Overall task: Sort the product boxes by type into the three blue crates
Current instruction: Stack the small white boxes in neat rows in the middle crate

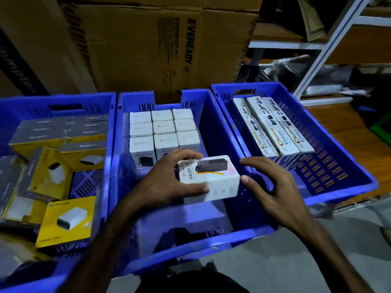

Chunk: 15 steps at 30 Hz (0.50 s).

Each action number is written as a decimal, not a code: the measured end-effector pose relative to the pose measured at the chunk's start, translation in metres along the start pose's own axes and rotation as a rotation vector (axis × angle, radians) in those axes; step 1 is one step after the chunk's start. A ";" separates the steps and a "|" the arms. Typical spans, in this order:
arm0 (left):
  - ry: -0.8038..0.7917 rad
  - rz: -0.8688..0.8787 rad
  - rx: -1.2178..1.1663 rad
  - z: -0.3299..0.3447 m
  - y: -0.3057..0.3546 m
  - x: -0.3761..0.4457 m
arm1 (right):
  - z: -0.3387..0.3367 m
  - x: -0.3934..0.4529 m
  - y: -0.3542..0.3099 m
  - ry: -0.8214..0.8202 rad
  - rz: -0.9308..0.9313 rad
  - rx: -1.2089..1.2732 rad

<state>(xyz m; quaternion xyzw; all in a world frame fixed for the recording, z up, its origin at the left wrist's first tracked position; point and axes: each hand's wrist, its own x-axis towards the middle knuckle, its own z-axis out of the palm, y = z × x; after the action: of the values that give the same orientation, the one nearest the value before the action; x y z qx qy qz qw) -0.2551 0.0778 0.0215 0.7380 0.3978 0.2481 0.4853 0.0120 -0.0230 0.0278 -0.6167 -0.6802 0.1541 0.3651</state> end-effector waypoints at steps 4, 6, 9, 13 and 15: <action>0.071 0.088 -0.052 -0.022 0.003 -0.022 | 0.002 0.009 -0.019 -0.240 0.100 0.307; 0.066 0.114 -0.037 -0.030 0.007 -0.030 | 0.005 0.013 -0.025 -0.398 0.180 0.480; 0.066 0.132 0.063 -0.034 0.013 -0.040 | 0.013 0.020 -0.037 -0.493 0.238 0.583; 0.029 0.142 0.071 -0.031 0.021 -0.052 | 0.025 0.032 -0.049 -0.514 0.321 0.568; 0.108 0.141 0.001 -0.028 0.020 -0.053 | 0.028 0.034 -0.047 -0.504 0.310 0.611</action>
<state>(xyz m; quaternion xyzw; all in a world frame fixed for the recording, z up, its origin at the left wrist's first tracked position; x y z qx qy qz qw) -0.2988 0.0444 0.0523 0.7501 0.3706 0.3208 0.4441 -0.0410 0.0075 0.0500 -0.5180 -0.5704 0.5479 0.3258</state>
